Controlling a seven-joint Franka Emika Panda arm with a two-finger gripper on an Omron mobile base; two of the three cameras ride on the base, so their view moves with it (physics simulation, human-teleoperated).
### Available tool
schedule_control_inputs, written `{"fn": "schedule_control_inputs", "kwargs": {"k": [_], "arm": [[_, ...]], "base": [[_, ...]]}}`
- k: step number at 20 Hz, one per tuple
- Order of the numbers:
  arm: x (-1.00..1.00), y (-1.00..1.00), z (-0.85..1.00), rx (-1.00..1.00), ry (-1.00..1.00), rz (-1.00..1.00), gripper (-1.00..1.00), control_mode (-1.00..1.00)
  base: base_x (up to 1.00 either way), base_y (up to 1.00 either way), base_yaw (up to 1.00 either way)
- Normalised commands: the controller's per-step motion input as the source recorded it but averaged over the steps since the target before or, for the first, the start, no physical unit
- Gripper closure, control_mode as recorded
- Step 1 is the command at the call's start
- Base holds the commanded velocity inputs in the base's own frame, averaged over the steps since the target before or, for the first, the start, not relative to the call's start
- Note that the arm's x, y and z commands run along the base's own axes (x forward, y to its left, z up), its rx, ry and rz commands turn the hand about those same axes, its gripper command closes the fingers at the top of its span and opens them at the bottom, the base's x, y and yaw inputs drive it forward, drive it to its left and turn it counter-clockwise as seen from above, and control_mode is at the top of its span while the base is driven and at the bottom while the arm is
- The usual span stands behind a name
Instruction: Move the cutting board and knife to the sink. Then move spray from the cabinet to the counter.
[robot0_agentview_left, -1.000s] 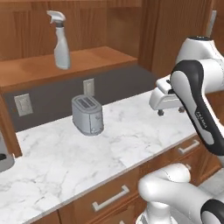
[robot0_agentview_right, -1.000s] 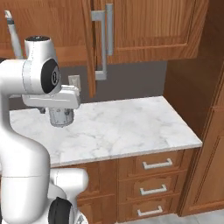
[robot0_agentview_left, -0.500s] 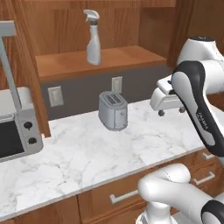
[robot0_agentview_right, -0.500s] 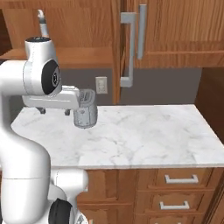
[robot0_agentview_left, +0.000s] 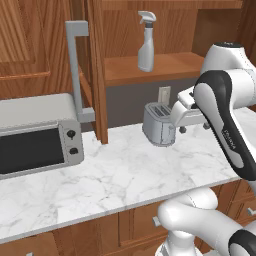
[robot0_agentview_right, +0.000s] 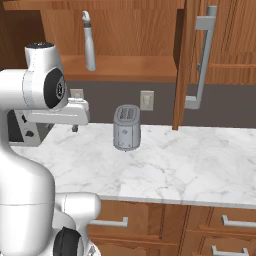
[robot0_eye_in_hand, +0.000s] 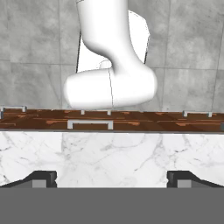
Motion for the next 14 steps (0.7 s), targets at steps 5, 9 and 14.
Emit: {"fn": "schedule_control_inputs", "kwargs": {"k": [5, 9, 14], "arm": [[0.0, 0.0, 0.0, 0.0, 0.0, 0.0, -1.0, 1.0], [0.0, 0.0, 0.0, 0.0, 0.0, 0.0, -1.0, 1.0], [0.0, 0.0, 0.0, 0.0, 0.0, 0.0, -1.0, 1.0]], "base": [[0.49, -0.17, 0.09], [0.41, -0.29, 0.11], [0.34, -0.42, 0.25]]}}
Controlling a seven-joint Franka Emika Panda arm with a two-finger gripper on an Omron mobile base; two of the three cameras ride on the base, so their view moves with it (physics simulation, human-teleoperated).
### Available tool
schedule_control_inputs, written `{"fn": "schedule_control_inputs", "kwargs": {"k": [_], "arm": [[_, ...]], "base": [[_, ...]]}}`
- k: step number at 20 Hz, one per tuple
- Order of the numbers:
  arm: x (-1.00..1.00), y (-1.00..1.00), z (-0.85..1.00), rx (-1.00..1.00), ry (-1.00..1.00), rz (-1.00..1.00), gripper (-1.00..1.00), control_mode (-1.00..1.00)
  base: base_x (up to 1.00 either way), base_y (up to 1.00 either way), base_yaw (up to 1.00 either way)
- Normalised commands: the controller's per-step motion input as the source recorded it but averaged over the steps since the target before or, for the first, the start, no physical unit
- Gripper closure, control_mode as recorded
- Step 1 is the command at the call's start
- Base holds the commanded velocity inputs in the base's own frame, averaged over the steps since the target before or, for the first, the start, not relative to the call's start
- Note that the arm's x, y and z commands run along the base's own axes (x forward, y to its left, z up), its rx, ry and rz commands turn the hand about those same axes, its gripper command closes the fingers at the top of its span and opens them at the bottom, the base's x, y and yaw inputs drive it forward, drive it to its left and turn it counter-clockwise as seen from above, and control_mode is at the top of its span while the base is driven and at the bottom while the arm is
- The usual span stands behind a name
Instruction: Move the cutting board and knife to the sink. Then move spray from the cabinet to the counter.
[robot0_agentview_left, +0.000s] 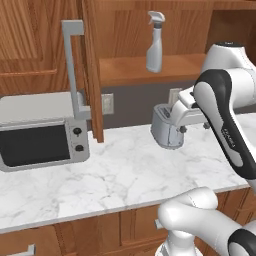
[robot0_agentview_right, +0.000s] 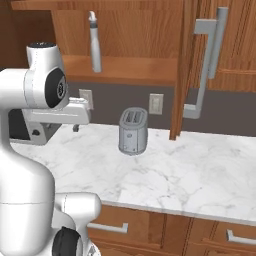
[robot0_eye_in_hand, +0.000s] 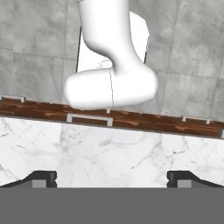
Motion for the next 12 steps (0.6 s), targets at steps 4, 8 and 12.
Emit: {"fn": "schedule_control_inputs", "kwargs": {"k": [4, 8, 12], "arm": [[0.0, 0.0, 0.0, 0.0, 0.0, 0.0, -1.0, 1.0], [0.0, 0.0, 0.0, 0.0, 0.0, 0.0, -1.0, 1.0], [0.0, 0.0, 0.0, 0.0, 0.0, 0.04, -1.0, -1.0]], "base": [[0.26, -0.21, 0.21], [0.02, -0.01, 0.08], [0.0, 0.0, 0.0]]}}
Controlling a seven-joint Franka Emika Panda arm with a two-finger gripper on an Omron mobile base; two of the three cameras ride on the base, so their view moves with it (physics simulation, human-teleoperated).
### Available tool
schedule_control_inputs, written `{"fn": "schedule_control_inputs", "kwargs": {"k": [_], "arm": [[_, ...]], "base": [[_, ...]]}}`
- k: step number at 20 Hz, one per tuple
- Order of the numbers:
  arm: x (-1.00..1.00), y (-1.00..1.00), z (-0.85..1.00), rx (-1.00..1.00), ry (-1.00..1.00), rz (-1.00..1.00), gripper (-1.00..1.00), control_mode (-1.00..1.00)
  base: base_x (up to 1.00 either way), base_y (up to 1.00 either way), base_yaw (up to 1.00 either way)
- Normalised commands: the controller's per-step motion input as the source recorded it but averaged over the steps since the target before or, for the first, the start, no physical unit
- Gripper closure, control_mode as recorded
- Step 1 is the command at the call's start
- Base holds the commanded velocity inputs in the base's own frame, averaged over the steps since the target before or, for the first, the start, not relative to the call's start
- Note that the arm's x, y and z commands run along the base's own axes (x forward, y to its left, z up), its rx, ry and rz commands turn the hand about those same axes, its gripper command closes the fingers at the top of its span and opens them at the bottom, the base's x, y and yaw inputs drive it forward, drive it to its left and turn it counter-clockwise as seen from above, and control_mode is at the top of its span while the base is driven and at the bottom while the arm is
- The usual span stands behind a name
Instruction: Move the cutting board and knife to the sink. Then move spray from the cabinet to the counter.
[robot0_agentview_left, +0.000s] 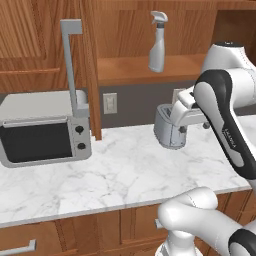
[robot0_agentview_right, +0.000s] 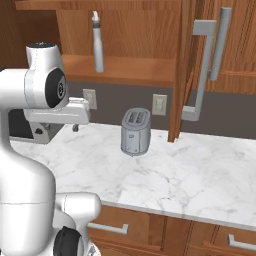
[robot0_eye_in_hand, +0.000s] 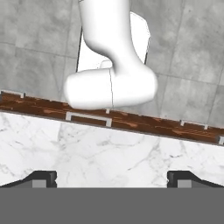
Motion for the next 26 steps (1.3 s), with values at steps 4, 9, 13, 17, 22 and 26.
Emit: {"fn": "schedule_control_inputs", "kwargs": {"k": [4, 9, 13, 17, 22, 26], "arm": [[-0.06, 0.0, 0.12, 0.0, -0.18, 0.08, -1.0, -1.0], [-0.02, 0.0, 0.65, 0.0, -0.41, 0.11, -1.0, -1.0], [0.0, -0.03, 0.76, 0.05, -0.45, 0.09, -1.0, -1.0], [0.0, -0.07, 0.67, 0.13, -0.44, 0.09, -1.0, -1.0], [0.03, 0.0, 0.43, 0.15, -0.41, 0.09, -1.0, -1.0], [0.39, 0.04, 0.29, 0.08, -0.31, 0.01, -1.0, -1.0]], "base": [[0.0, 0.0, 0.0], [0.0, 0.0, 0.0], [0.0, 0.0, 0.0], [0.0, 0.0, 0.0], [0.0, 0.0, 0.0], [0.0, 0.0, 0.0]]}}
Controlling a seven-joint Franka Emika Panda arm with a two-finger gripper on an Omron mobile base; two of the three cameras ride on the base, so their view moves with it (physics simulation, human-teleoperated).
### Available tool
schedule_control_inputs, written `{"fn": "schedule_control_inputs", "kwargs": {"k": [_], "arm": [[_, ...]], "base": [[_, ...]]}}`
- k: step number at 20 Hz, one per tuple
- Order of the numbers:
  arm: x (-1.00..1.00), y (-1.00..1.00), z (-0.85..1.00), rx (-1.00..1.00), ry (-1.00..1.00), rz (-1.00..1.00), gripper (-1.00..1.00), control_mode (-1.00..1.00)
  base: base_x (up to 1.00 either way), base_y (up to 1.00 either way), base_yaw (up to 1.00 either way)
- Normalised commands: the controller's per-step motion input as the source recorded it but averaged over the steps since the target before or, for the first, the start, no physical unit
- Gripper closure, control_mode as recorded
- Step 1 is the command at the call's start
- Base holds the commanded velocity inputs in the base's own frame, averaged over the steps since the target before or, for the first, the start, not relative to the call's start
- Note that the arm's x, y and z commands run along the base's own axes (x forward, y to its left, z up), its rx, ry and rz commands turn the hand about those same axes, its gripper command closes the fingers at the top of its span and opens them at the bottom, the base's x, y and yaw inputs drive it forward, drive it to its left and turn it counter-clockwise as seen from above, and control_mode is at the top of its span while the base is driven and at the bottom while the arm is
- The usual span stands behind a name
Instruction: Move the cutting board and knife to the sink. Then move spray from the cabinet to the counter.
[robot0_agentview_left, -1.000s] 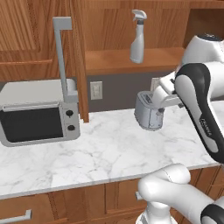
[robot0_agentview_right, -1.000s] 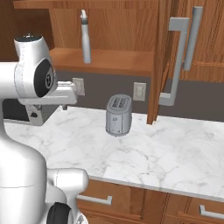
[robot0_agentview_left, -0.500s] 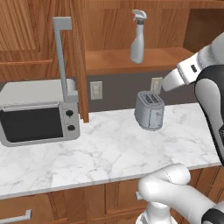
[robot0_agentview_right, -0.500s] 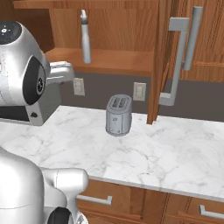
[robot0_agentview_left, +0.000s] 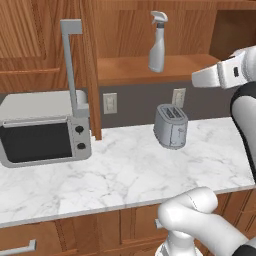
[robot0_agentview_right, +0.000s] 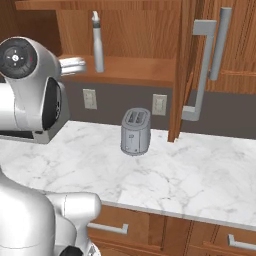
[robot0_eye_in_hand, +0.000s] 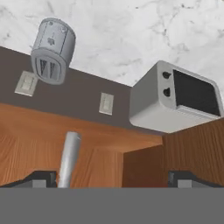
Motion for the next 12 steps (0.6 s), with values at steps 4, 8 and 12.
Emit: {"fn": "schedule_control_inputs", "kwargs": {"k": [4, 8, 12], "arm": [[0.44, -0.02, 0.31, 0.1, -0.27, 0.02, -1.0, -1.0], [0.49, -0.03, 0.2, 0.08, -0.19, 0.05, -1.0, -1.0], [0.56, 0.0, 0.1, 0.06, -0.05, 0.01, -1.0, -1.0]], "base": [[0.0, 0.0, 0.0], [0.0, 0.0, 0.0], [0.0, 0.0, 0.0]]}}
